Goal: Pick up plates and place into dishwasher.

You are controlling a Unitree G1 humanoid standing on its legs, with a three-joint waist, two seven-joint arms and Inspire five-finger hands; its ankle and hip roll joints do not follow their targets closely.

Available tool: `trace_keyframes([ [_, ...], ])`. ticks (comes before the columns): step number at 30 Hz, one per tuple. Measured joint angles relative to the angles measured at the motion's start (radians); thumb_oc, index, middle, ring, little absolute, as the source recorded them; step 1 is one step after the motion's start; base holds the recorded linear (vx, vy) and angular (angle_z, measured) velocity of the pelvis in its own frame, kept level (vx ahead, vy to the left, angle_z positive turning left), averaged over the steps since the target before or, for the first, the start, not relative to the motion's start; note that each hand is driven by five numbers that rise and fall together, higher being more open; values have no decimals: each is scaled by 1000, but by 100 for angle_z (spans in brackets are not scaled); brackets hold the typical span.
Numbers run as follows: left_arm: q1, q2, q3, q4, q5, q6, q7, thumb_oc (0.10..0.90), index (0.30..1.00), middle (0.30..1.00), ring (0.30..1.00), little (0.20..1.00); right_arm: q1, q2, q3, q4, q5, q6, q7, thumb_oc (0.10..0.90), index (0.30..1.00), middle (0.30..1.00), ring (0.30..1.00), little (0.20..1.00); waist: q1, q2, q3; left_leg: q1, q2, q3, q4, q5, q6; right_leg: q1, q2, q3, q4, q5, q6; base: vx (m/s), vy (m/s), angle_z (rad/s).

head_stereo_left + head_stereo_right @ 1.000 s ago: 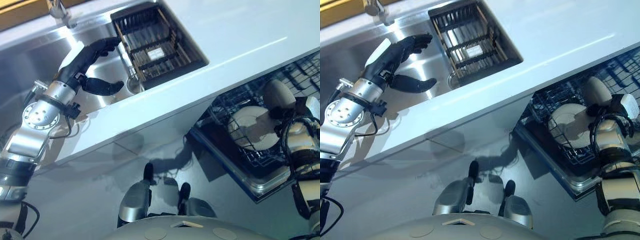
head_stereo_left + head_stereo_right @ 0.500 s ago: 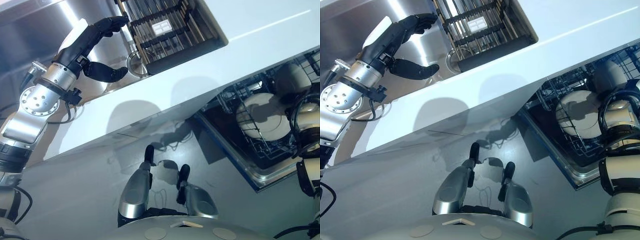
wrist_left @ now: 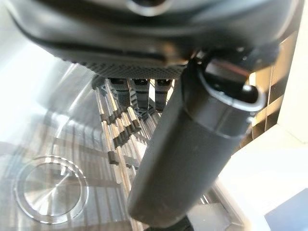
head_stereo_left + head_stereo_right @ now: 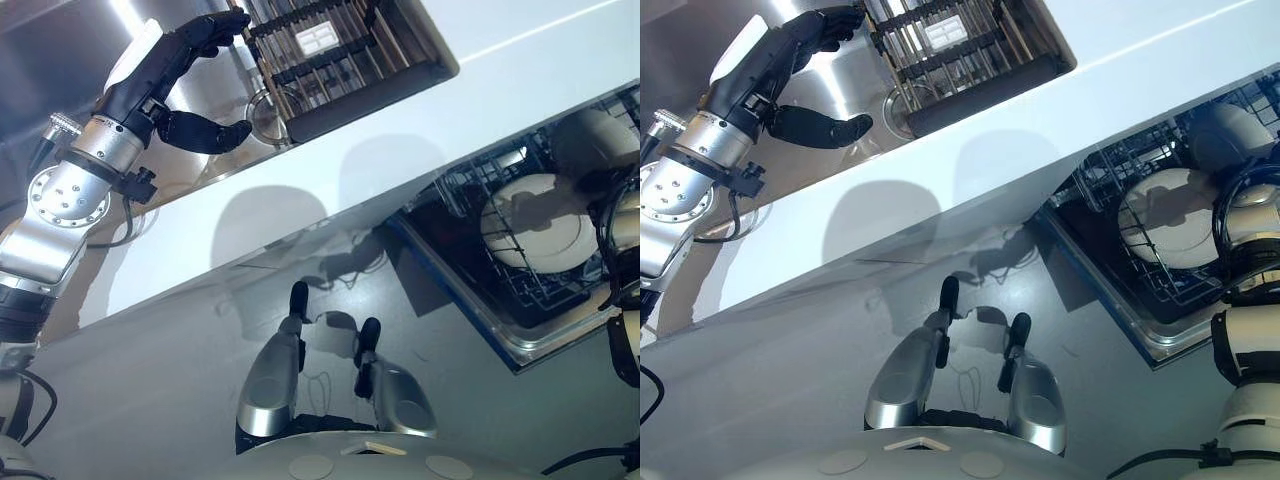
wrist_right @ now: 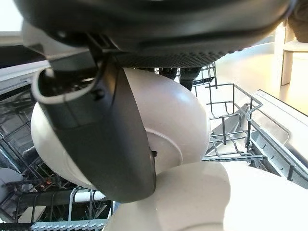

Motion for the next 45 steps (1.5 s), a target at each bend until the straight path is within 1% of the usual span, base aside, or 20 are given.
trace_keyframes([
  [3, 0, -2, 1, 0, 1, -1, 0, 800, 900, 900, 900, 900, 39, 1, -15, -76, 92, -12, -20, 800, 900, 900, 900, 900, -16, -5, 3, 22, 2, 4, -8, -1, 0, 18, 1, 3, -3, 0, 0, -20, 66, -5],
  [7, 1, -16, 2, 0, 2, -10, -1, 800, 900, 900, 900, 900, 101, 2, -73, -149, 175, -70, -44, 800, 900, 900, 900, 900, -27, -7, 4, 44, 4, 20, -20, 0, 0, 27, 1, 17, -2, 0, 0, -27, 74, -10],
  [9, 1, -19, 2, 0, 2, -10, -1, 800, 900, 900, 900, 900, 108, 3, -84, -154, 204, -94, -45, 800, 900, 900, 900, 900, -30, -7, 4, 54, 5, 30, -26, 0, 1, 29, 2, 27, -2, 1, 0, -9, 63, -14],
  [10, 1, -25, 2, 0, 2, -11, -1, 800, 900, 900, 900, 900, 120, 3, -98, -164, 210, -104, -45, 800, 900, 900, 900, 900, -36, -7, 4, 63, 5, 33, -32, 1, 1, 33, 2, 29, -2, 1, 0, 1, 75, -12],
  [14, 4, -39, 6, 0, 8, -11, -1, 800, 900, 900, 900, 900, 171, 5, -158, -239, 299, -146, -42, 800, 900, 900, 900, 900, -55, -8, 4, 92, 6, 41, -49, 1, 1, 55, 2, 32, -11, 1, 0, 19, 70, -7],
  [16, 4, -56, 7, 0, 9, -11, -1, 800, 900, 900, 900, 900, 174, 5, -169, -254, 331, -155, -35, 800, 900, 900, 900, 900, -68, -8, 4, 117, 6, 46, -59, 0, 1, 75, 2, 34, -18, 1, 0, 27, 72, -8],
  [19, 4, -71, 12, 0, 10, -10, -1, 800, 900, 900, 900, 900, 175, 8, -203, -269, 341, -163, -22, 800, 900, 900, 900, 900, -79, -8, 4, 141, 7, 56, -73, 0, 1, 91, 2, 34, -23, 1, 1, 31, 79, -8],
  [24, 3, -74, 15, 0, 10, -10, -2, 800, 900, 900, 900, 900, 194, 8, -252, -269, 341, -165, -22, 800, 900, 900, 900, 900, -82, -12, 2, 166, 8, 60, -79, -3, 0, 117, 3, 34, -35, 1, 0, 7, 58, -3],
  [26, 3, -82, 15, 0, 11, -8, -2, 800, 900, 900, 900, 900, 213, 8, -267, -271, 367, -167, -18, 800, 900, 900, 900, 900, -81, -13, 1, 177, 7, 60, -79, -6, -1, 127, 3, 34, -37, 1, 0, 3, 69, -1],
  [28, 3, -83, 19, 0, 12, -8, -2, 800, 900, 900, 900, 900, 238, 19, -294, -293, 401, -173, -15, 800, 900, 900, 900, 900, -81, -15, 0, 180, 7, 61, -79, -6, 0, 130, 2, 36, -37, 1, 0, 8, 82, -3],
  [29, 7, -89, 32, 0, 13, -8, -2, 800, 900, 900, 900, 900, 263, 41, -323, -323, 430, -194, -11, 800, 900, 900, 900, 900, -83, -17, -1, 182, 7, 64, -79, -6, 0, 129, 2, 39, -36, 2, 0, -18, 71, -4],
  [30, 8, -93, 37, 0, 13, -8, -2, 800, 900, 900, 900, 900, 272, 51, -335, -332, 442, -202, -11, 800, 900, 900, 900, 900, -83, -18, -1, 183, 7, 67, -79, -7, 0, 129, 2, 41, -35, 2, 0, -13, 66, -6],
  [31, 8, -100, 43, 0, 14, -7, -2, 800, 900, 900, 900, 900, 293, 74, -355, -353, 455, -220, -7, 506, 648, 648, 648, 606, -83, -19, -2, 187, 7, 69, -79, -7, 1, 134, 2, 42, -37, 2, 0, -11, 59, -6],
  [32, 8, -107, 47, 0, 14, -7, -2, 800, 900, 900, 900, 900, 308, 85, -355, -362, 471, -231, -1, 361, 524, 524, 524, 461, -82, -19, -2, 194, 6, 71, -79, -10, 2, 140, 1, 46, -38, 2, 1, 32, 64, -9],
  [33, 9, -109, 56, -1, 18, -8, -2, 800, 900, 900, 900, 900, 332, 104, -362, -383, 488, -242, 2, 100, 300, 300, 300, 200, -83, -21, -4, 197, 7, 76, -79, -10, 2, 140, 1, 51, -37, 2, 1, 38, 58, -9],
  [35, 9, -109, 68, -1, 25, -8, -2, 800, 900, 900, 900, 900, 363, 151, -396, -394, 498, -262, -1, 100, 300, 300, 300, 200, -88, -28, -8, 197, 7, 78, -79, -11, 2, 140, 1, 53, -37, 2, 1, 48, 62, -4],
  [37, 15, -109, 78, -1, 31, -9, -1, 800, 900, 900, 900, 900, 394, 193, -420, -394, 497, -265, -26, 100, 300, 300, 300, 200, -92, -37, -14, 199, 7, 82, -79, -12, 3, 140, 0, 55, -37, 2, 1, 53, 55, -3],
  [41, 17, -109, 82, -1, 31, -8, -1, 800, 900, 900, 900, 900, 457, 214, -426, -379, 474, -260, -49, 100, 300, 300, 300, 200, -98, -42, -17, 201, 4, 84, -79, -12, 4, 141, -3, 57, -37, 3, 2, 30, 43, -2],
  [43, 31, -109, 86, -1, 31, -8, 0, 800, 900, 900, 900, 900, 488, 233, -426, -376, 434, -246, -57, 100, 300, 300, 300, 200, -108, -42, -17, 213, 2, 88, -79, -15, 7, 150, -6, 60, -37, 4, 4, 63, 56, -6],
  [45, 51, -110, 89, -1, 32, -8, 0, 800, 900, 900, 900, 900, 503, 244, -426, -376, 434, -242, -61, 100, 300, 300, 300, 200, -117, -41, -18, 225, -1, 95, -79, -18, 8, 165, -9, 62, -44, 6, 7, 35, 40, -7],
])
